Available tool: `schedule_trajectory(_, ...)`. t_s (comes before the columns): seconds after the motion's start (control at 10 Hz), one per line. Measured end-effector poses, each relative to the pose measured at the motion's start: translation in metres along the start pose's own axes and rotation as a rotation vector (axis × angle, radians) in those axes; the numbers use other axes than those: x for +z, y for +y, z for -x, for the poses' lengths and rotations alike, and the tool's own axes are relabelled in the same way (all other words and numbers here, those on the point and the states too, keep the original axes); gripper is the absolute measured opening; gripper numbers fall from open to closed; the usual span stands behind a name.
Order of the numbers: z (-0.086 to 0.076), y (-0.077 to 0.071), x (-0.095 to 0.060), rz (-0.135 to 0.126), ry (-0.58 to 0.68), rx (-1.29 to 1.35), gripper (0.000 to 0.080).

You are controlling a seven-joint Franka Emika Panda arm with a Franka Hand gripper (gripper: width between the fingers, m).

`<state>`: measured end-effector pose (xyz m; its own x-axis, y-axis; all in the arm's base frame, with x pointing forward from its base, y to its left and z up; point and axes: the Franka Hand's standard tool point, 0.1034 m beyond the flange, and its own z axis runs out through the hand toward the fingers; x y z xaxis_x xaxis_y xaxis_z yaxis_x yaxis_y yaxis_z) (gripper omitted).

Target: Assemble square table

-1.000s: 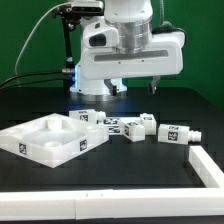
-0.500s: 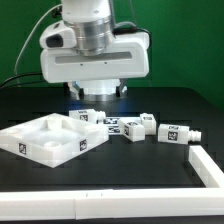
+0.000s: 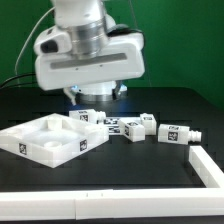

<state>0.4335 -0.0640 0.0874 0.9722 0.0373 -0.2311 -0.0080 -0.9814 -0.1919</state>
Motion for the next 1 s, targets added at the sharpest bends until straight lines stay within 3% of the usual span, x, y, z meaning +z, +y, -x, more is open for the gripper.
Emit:
schedule_trajectory(0.2,-0.027,0.018,-0.020,0.007,0.035,-0.141,0.0649)
schedule_trajectory(0.4,-0.025,0.012,-0.023,0.006,0.038,-0.162,0.0649)
schedule_trajectory(0.6,-0.027,0.017,-0.021,0.014,0.046,-0.191,0.0649)
schedule_trajectory(0.9,-0.053,0.066,-0.017,0.162,0.185,-0.535,0.0649)
schedule_trajectory(1.0,-0.053,0.080,-0.011,0.174,0.197,-0.596,0.0649)
